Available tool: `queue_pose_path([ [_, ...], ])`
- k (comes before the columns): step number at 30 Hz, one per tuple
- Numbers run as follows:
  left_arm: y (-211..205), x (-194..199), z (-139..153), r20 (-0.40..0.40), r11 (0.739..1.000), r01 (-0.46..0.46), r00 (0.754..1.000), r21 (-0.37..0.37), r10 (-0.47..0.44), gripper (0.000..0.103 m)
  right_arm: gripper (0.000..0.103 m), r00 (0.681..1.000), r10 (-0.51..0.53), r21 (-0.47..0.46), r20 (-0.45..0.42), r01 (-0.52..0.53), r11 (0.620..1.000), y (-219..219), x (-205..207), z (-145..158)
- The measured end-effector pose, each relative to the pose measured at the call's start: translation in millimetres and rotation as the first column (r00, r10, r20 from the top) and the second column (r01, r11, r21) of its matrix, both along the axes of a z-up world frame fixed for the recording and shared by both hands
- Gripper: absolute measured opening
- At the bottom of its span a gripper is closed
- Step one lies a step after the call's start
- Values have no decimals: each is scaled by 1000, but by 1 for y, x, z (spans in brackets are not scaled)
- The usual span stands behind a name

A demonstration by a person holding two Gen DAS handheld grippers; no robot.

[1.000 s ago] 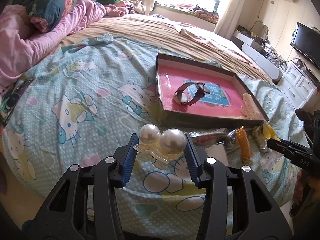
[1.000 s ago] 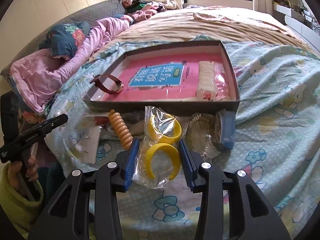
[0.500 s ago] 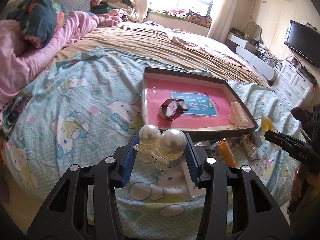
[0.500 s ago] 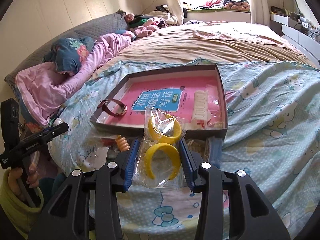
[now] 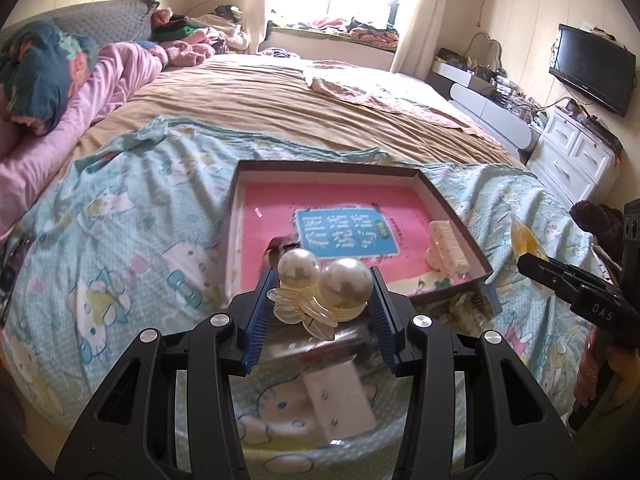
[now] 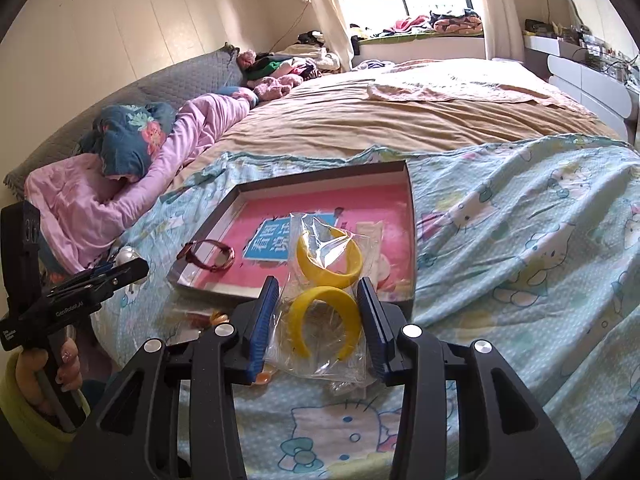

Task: Organize jewelry
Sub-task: 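Carry the pearl earrings with the left tool while the right tool carries the bangles into the box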

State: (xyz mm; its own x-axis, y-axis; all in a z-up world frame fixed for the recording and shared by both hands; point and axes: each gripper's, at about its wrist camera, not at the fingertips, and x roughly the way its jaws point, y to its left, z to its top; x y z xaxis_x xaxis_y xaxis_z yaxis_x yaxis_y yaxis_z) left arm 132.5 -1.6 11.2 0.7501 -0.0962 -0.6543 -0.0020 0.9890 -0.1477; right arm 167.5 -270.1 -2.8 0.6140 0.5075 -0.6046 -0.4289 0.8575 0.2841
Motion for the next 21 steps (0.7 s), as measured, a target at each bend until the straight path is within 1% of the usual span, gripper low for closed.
queue_pose_path([
  [8,-13,17,3,2,1000,28,1000,9,-28,37,39,1000,-24,5,20,24,1000,-7,11,5],
  [13,-18,30,0,-8,999,35,999,8,-35,37,39,998,-47,8,34,47,999,-11,18,8],
  [18,-22,42,-5,-23,999,36,999,-8,-36,37,39,997,-66,0,47,66,998,-12,27,10],
  [21,-27,48,-8,-30,999,43,999,-4,-43,37,39,995,-83,-4,54,83,997,-14,35,10],
])
